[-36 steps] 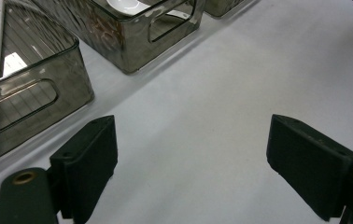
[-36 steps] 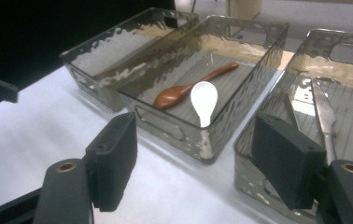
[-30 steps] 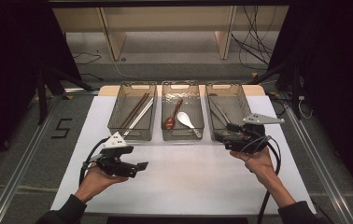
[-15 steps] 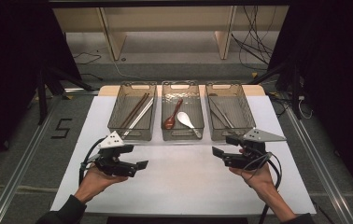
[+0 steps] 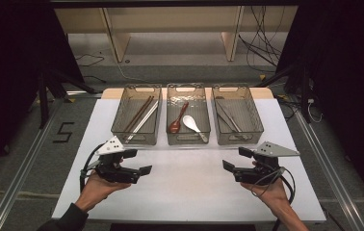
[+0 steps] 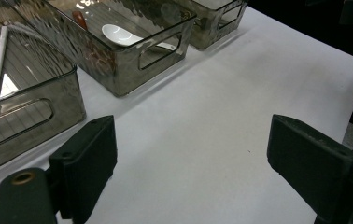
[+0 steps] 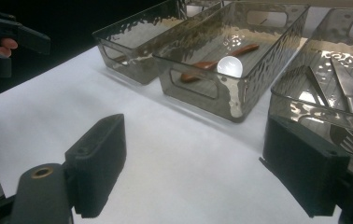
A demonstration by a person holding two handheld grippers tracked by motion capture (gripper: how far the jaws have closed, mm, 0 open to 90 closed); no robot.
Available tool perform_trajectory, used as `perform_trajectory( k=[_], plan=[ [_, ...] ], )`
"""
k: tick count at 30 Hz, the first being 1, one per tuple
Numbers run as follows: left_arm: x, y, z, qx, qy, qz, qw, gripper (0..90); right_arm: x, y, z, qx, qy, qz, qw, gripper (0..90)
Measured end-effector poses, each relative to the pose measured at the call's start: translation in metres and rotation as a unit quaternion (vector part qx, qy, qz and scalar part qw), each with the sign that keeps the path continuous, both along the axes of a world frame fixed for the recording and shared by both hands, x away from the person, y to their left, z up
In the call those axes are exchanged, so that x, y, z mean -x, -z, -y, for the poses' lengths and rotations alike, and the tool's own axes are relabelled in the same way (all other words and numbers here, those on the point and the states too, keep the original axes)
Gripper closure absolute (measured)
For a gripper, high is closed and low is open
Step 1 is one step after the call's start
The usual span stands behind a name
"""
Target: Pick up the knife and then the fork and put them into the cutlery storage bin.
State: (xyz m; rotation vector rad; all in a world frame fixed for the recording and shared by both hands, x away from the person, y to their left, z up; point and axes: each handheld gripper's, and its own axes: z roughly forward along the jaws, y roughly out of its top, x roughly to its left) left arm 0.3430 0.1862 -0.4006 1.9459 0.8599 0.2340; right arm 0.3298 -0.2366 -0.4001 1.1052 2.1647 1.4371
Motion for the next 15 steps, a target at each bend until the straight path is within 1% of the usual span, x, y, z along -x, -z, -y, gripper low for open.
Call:
perform_trajectory(
  k=[2,5,12,15],
  plan=[
    [0.0005,0.0003,-0.0002,0.005,0.001,0.0,1.0,15.5,0.0015,-0.0002,0.0013,-0.002,0.004,0.002,1.0,22.6],
    [0.0006,0.0006,0.0003,0.002,0.002,0.001,1.0,15.5,0.0032,-0.0004,0.0034,-0.005,0.004,-0.004,1.0,22.5],
    [-0.0001,0.0013,0.0008,0.003,0.0,0.0,1.0,15.5,0.004,0.0001,0.0034,-0.002,0.003,-0.001,1.0,22.7],
    [-0.0012,0.0024,0.0008,-0.002,0.003,-0.002,1.0,15.5,0.004,-0.0002,0.0038,-0.003,0.003,0.0,1.0,22.8]
  ],
)
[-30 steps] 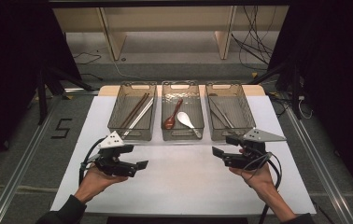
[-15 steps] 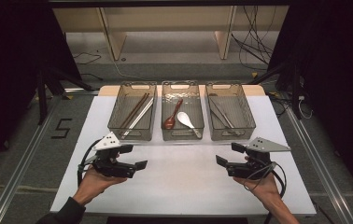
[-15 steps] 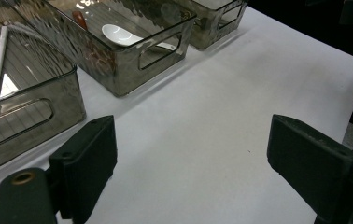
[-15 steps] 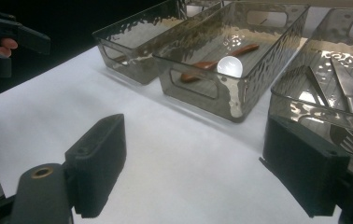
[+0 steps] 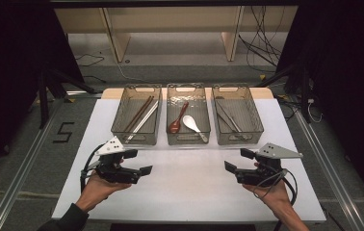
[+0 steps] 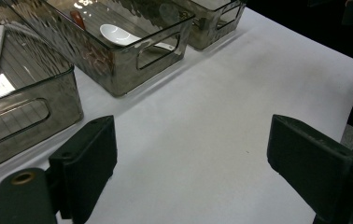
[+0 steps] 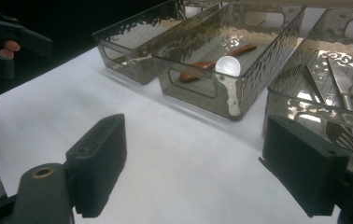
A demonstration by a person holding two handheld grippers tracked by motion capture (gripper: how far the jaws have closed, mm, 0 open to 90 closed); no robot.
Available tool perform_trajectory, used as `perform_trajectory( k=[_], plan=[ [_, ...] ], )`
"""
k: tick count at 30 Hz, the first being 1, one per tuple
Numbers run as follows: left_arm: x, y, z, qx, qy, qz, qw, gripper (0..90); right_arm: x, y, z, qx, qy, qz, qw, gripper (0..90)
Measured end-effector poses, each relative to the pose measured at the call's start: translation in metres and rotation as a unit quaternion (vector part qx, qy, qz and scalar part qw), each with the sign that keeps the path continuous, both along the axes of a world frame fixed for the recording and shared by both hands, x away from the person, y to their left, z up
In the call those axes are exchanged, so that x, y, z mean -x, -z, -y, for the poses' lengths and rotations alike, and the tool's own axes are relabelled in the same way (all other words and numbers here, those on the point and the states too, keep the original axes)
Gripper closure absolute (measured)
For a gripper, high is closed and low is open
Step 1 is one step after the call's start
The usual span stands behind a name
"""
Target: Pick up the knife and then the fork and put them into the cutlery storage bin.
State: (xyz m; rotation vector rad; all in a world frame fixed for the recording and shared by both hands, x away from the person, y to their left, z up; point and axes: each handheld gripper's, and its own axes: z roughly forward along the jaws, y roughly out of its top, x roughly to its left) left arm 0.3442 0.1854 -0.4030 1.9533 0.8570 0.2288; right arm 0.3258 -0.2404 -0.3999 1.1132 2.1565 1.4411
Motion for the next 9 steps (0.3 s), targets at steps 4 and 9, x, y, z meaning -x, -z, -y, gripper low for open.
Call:
perform_trajectory(
  k=[4,9],
  plan=[
    [-0.0001,0.0005,0.0003,0.001,0.0,0.0,1.0,15.5,0.0,-0.0006,-0.0004,-0.001,0.0,0.003,1.0,22.8],
    [-0.0001,0.0011,0.0009,0.001,-0.003,-0.001,1.0,15.5,0.0,-0.0015,-0.0001,-0.001,0.0,0.005,1.0,22.8]
  ],
)
